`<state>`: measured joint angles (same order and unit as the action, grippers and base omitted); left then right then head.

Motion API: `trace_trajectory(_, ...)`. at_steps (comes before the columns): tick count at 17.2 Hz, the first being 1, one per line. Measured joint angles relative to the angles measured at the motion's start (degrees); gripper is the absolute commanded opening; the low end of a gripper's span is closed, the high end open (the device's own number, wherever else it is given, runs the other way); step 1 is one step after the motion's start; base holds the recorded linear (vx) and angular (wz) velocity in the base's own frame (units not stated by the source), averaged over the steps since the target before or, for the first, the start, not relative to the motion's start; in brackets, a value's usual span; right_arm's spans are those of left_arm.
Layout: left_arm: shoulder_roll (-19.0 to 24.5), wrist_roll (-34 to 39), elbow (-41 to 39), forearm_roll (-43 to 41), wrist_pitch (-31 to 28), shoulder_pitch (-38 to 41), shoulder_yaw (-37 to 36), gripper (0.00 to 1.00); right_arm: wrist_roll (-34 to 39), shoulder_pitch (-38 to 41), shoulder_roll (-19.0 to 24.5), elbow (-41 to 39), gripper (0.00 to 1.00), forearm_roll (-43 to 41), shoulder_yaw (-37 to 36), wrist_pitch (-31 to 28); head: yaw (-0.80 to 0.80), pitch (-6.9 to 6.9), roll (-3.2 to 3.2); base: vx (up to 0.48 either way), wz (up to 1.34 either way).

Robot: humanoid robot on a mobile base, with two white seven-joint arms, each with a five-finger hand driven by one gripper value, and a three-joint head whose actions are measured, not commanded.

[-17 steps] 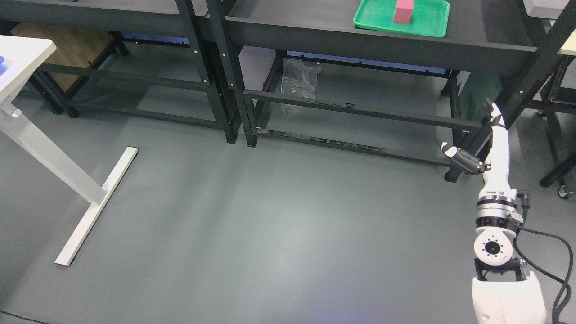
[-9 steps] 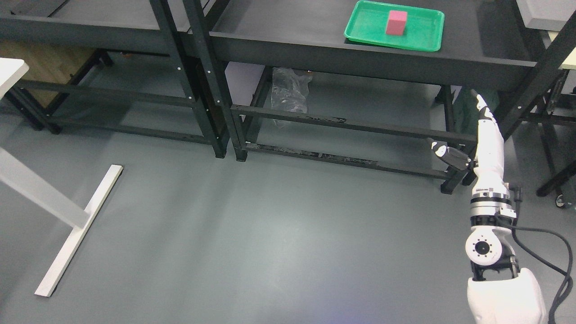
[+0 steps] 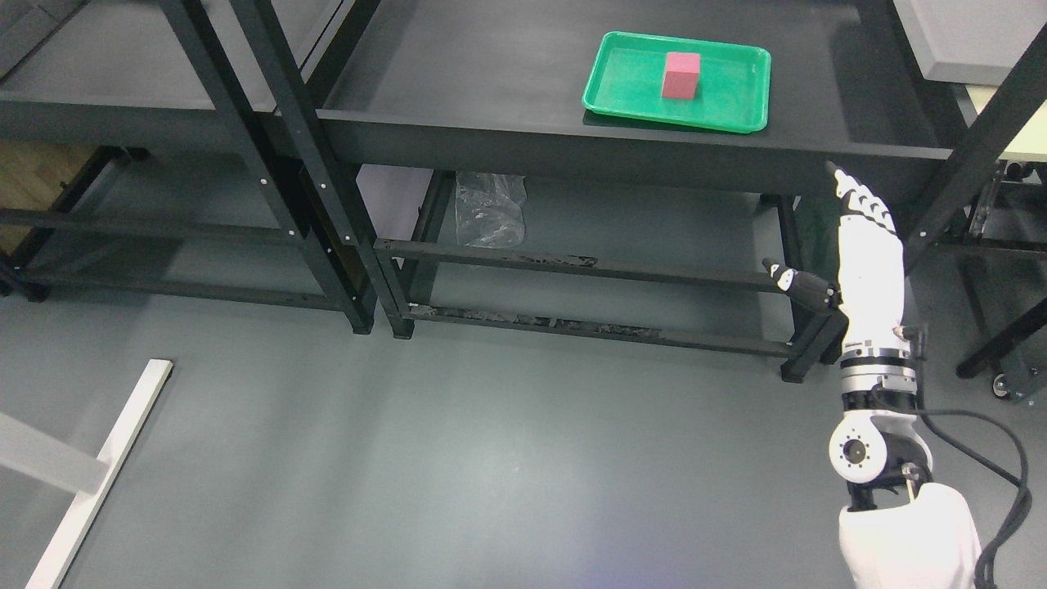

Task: Pick pink block from left shelf to tray
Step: 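Reach the right hand over the green tray toward the pink block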

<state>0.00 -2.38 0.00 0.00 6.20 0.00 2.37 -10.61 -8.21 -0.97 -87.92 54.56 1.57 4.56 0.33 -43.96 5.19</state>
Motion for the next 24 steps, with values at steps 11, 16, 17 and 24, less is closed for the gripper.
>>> trace_trajectory(11,0.0,0.0,0.0,0.0,0.0,0.0,0.0,1.0,-0.1,0.0,0.6,-0.1,1.0,9.9,0.5,0.1,0.0,0.0,0.0,0.327,0.07)
trace_trajectory(16,0.0,0.0,0.0,0.0,0.0,0.0,0.0,1.0,3.6,0.0,0.8,0.1,1.0,10.8,0.8,0.0,0.0,0.0,0.0,0.309,0.13)
trace_trajectory(17,0.0,0.0,0.0,0.0,0.0,0.0,0.0,1.0,5.1,0.0,0.8,0.2,1.0,10.9,0.8,0.0,0.0,0.0,0.0,0.297,0.09)
trace_trajectory(24,0.0,0.0,0.0,0.0,0.0,0.0,0.0,1.0,14.9,-0.3,0.7,1.2,1.0,11.3,1.0,-0.2,0.0,0.0,0.0,0.271,0.04)
